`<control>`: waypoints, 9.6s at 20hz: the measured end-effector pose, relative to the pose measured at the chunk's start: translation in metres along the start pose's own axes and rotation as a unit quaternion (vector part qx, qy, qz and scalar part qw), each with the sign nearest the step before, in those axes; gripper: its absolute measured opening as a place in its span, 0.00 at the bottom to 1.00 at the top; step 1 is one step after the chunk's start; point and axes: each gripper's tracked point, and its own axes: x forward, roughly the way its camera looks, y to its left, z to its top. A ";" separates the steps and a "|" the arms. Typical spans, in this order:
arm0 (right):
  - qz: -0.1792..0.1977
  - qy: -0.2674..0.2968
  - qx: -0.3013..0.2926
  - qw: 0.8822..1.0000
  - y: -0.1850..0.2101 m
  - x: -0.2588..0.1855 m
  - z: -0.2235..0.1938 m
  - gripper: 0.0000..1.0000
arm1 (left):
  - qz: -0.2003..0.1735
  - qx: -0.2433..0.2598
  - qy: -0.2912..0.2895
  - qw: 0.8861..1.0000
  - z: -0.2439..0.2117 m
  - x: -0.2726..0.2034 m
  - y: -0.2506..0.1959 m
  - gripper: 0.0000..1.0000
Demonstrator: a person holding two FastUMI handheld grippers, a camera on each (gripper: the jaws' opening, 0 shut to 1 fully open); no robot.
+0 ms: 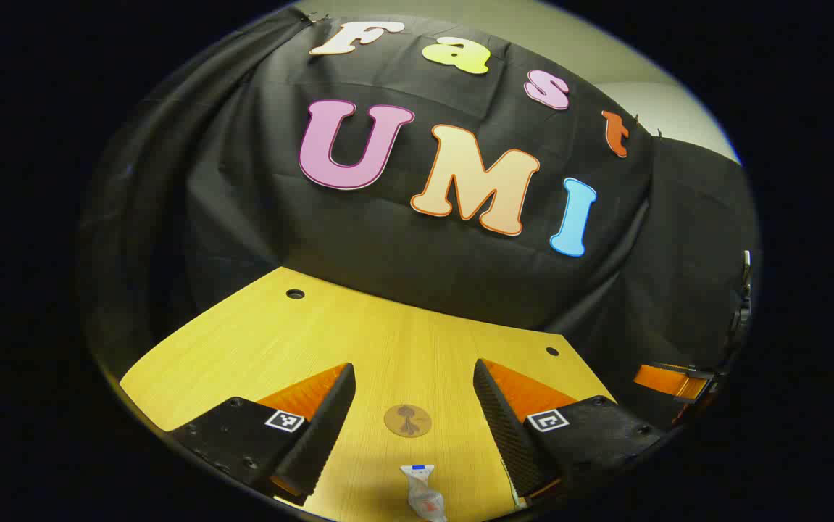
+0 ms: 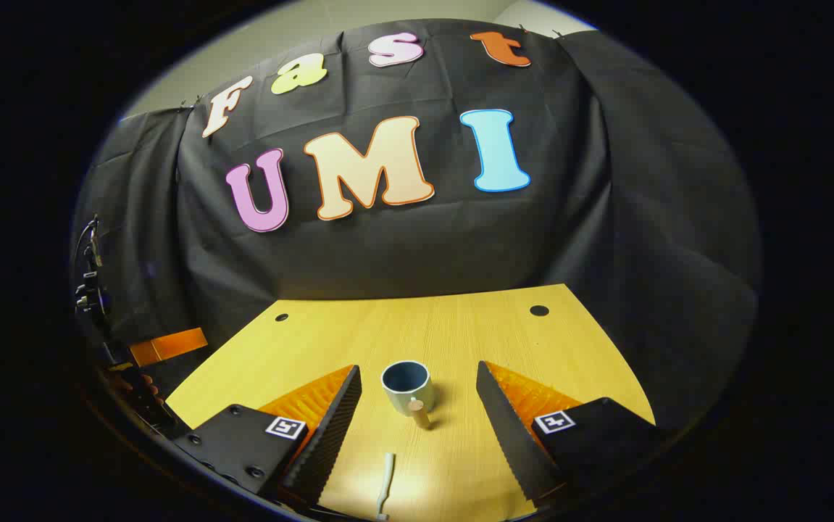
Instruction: Put the toothbrush and toothpaste on the desktop into the cup, then pick up the cup and place it on the coaster on the desktop.
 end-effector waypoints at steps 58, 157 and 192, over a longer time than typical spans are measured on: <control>-0.024 0.438 -0.116 0.891 0.045 0.062 -0.245 0.96 | 0.057 0.011 0.135 0.989 -0.092 -0.012 0.120 0.95; -0.027 0.043 0.072 0.996 -0.062 0.117 0.016 0.07 | -0.053 0.032 0.137 0.989 -0.049 0.085 -0.073 0.04; -0.154 -0.125 0.097 0.975 -0.091 0.096 -0.052 0.98 | -0.294 0.048 -0.056 0.953 -0.034 0.159 -0.212 0.04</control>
